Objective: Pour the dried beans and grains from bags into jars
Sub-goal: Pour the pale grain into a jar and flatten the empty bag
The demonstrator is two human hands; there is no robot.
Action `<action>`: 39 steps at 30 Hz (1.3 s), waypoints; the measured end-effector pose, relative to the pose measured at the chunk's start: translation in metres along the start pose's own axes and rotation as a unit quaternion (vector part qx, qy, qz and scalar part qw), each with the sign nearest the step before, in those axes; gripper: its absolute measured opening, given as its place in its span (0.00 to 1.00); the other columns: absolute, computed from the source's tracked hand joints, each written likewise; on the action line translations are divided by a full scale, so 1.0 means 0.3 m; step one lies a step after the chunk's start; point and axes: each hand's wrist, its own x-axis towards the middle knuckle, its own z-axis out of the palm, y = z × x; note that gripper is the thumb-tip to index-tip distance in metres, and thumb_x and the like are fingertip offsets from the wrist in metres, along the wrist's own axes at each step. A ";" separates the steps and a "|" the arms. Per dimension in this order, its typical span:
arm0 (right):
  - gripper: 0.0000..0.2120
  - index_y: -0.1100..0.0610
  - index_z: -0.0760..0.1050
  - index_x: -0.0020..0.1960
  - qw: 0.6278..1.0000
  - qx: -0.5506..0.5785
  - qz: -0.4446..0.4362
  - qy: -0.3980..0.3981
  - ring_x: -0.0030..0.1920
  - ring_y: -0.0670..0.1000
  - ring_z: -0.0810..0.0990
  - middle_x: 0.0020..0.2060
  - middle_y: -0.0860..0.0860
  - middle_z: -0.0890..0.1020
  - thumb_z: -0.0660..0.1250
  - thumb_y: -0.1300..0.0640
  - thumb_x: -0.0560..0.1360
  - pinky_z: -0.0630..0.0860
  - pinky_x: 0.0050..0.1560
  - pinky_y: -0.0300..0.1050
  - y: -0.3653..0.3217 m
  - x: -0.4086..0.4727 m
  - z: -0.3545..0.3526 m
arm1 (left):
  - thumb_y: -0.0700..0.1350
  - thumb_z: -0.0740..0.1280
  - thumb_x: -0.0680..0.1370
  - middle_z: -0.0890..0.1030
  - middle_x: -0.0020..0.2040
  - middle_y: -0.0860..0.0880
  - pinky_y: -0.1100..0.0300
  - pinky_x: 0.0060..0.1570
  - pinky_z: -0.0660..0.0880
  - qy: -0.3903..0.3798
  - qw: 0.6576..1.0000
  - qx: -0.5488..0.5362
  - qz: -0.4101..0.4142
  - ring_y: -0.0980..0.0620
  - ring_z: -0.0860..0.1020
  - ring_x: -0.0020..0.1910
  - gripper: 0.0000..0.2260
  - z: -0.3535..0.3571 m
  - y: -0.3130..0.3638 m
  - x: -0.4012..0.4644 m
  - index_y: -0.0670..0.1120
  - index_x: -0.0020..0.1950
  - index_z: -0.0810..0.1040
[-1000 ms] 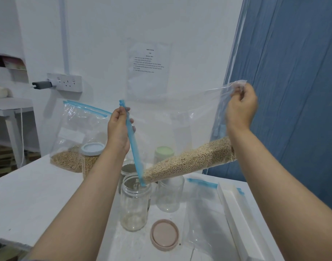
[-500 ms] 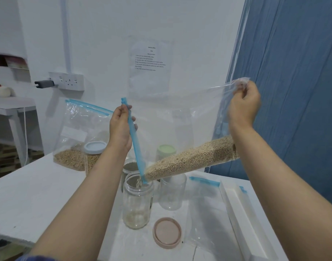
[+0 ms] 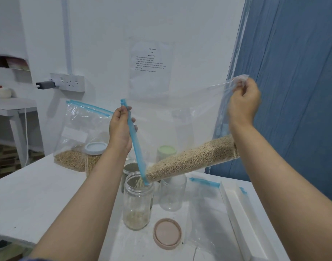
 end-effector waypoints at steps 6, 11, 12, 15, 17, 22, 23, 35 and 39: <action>0.13 0.51 0.75 0.46 1.000 0.001 0.000 -0.005 0.48 0.44 0.75 0.46 0.47 0.79 0.56 0.66 0.80 0.69 0.45 0.27 -0.008 -0.003 0.007 | 0.49 0.59 0.84 0.75 0.46 0.55 0.62 0.34 0.69 0.003 1.000 0.000 -0.004 0.57 0.71 0.34 0.10 -0.007 -0.001 -0.006 0.49 0.47 0.76; 0.18 0.46 0.71 0.41 1.000 0.002 0.002 -0.010 0.44 0.43 0.72 0.41 0.41 0.75 0.55 0.66 0.81 0.68 0.41 0.27 -0.021 -0.005 0.009 | 0.49 0.59 0.84 0.74 0.46 0.55 0.62 0.34 0.69 0.002 1.000 -0.002 -0.004 0.57 0.71 0.35 0.09 -0.010 0.005 -0.008 0.49 0.47 0.76; 0.19 0.45 0.70 0.40 1.000 0.002 0.003 -0.012 0.42 0.41 0.71 0.39 0.40 0.73 0.55 0.66 0.81 0.67 0.40 0.26 -0.026 -0.006 0.009 | 0.49 0.59 0.84 0.75 0.46 0.55 0.62 0.34 0.69 0.002 1.000 -0.003 -0.004 0.56 0.71 0.35 0.09 -0.010 0.006 -0.009 0.49 0.47 0.76; 0.20 0.44 0.69 0.39 1.000 0.011 0.001 -0.011 0.41 0.38 0.70 0.39 0.39 0.73 0.54 0.67 0.80 0.68 0.41 0.26 -0.031 -0.005 0.007 | 0.49 0.59 0.84 0.75 0.46 0.55 0.62 0.34 0.69 0.002 1.000 -0.006 -0.003 0.56 0.71 0.35 0.10 -0.009 0.010 -0.011 0.49 0.47 0.75; 0.19 0.45 0.70 0.40 1.000 0.014 0.000 -0.009 0.41 0.38 0.70 0.39 0.40 0.73 0.55 0.67 0.80 0.68 0.42 0.26 -0.031 -0.005 0.007 | 0.49 0.59 0.84 0.74 0.46 0.55 0.62 0.34 0.69 0.001 1.000 -0.009 -0.003 0.56 0.71 0.35 0.10 -0.008 0.010 -0.013 0.49 0.47 0.76; 0.19 0.45 0.71 0.40 1.000 0.018 0.000 -0.007 0.43 0.40 0.72 0.40 0.40 0.74 0.55 0.66 0.80 0.68 0.42 0.26 -0.029 -0.007 0.006 | 0.48 0.59 0.84 0.74 0.46 0.54 0.62 0.33 0.69 -0.001 1.000 -0.007 -0.004 0.56 0.71 0.34 0.10 -0.008 0.006 -0.015 0.49 0.47 0.76; 0.19 0.44 0.70 0.40 1.000 0.017 0.001 -0.008 0.42 0.40 0.71 0.39 0.40 0.73 0.55 0.66 0.80 0.68 0.42 0.27 -0.029 -0.006 0.005 | 0.48 0.59 0.84 0.74 0.46 0.54 0.62 0.33 0.69 0.000 1.000 -0.007 -0.004 0.56 0.71 0.34 0.10 -0.008 0.006 -0.015 0.49 0.47 0.76; 0.17 0.47 0.72 0.42 1.000 0.012 -0.005 -0.014 0.44 0.42 0.72 0.40 0.40 0.75 0.55 0.67 0.80 0.68 0.43 0.27 -0.042 0.001 0.017 | 0.48 0.58 0.85 0.74 0.45 0.55 0.62 0.33 0.69 0.003 1.000 -0.016 -0.004 0.57 0.71 0.34 0.10 -0.013 0.008 -0.010 0.49 0.47 0.76; 0.19 0.44 0.70 0.40 1.000 -0.007 -0.003 -0.018 0.42 0.42 0.71 0.38 0.39 0.73 0.56 0.66 0.80 0.67 0.40 0.27 -0.048 -0.005 0.022 | 0.49 0.59 0.84 0.75 0.45 0.55 0.62 0.34 0.69 0.010 1.000 -0.014 -0.008 0.56 0.71 0.34 0.10 -0.016 0.009 -0.007 0.49 0.48 0.76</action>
